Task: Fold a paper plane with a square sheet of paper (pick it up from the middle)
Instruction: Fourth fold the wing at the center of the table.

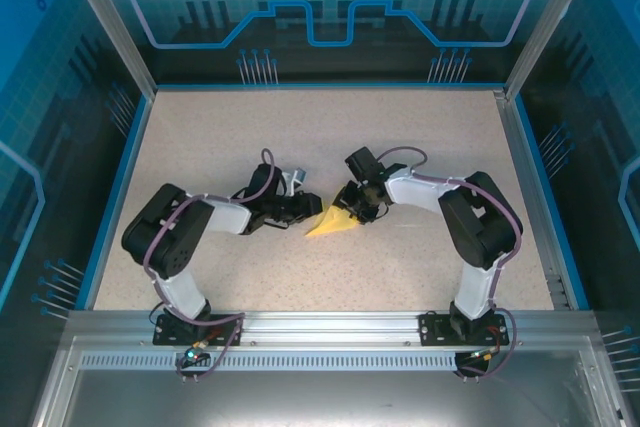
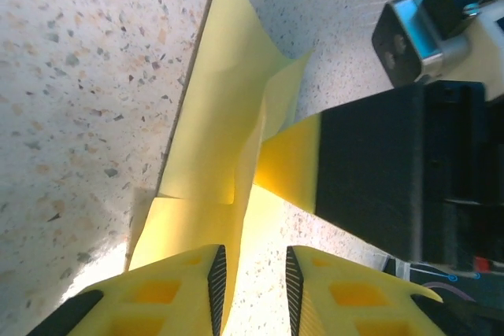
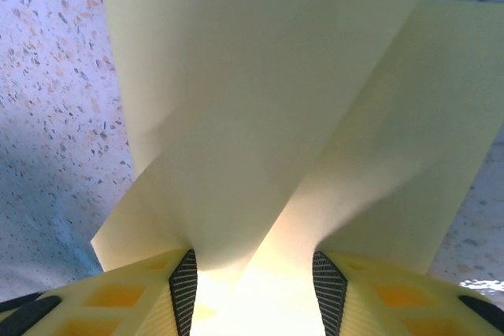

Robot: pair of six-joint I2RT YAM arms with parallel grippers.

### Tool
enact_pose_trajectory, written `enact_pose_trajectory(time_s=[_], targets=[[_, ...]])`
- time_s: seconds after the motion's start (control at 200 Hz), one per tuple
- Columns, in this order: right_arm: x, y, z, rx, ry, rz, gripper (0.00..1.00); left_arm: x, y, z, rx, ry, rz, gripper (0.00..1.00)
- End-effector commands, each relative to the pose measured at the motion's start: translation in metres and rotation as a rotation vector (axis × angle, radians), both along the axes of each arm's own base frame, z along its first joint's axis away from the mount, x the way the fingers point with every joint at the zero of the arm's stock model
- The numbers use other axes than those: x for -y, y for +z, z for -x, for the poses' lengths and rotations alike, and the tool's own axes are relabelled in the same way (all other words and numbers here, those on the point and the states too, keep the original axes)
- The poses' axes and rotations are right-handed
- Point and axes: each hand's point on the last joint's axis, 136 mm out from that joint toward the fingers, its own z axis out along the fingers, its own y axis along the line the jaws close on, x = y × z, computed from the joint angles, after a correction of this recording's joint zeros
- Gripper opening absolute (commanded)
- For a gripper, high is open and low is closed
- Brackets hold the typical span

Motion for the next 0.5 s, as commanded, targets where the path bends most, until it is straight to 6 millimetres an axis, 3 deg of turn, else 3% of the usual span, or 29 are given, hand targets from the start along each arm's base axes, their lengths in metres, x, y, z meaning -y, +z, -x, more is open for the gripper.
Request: enact_pose_trajectory(time_s=[0.0, 0.195, 0.36, 0.495], targets=[[0.027, -0.031, 0.027, -0.133, -0.037, 0.153, 0.50, -0.006, 0.006, 0.009, 0.031, -0.023, -0.022, 0.31], [0.030, -0.036, 0.031, -0.162, -0.051, 0.172, 0.53, 0.005, 0.022, 0.020, 0.081, -0.073, -0.001, 0.30], [0.031, -0.038, 0.033, -0.169, -0.051, 0.180, 0.52, -0.006, 0.001, 0.019, 0.027, -0.033, -0.113, 0.32], [0.031, -0.038, 0.034, -0.170, -0.046, 0.181, 0.52, -0.002, -0.006, 0.012, -0.009, -0.034, -0.110, 0.38]])
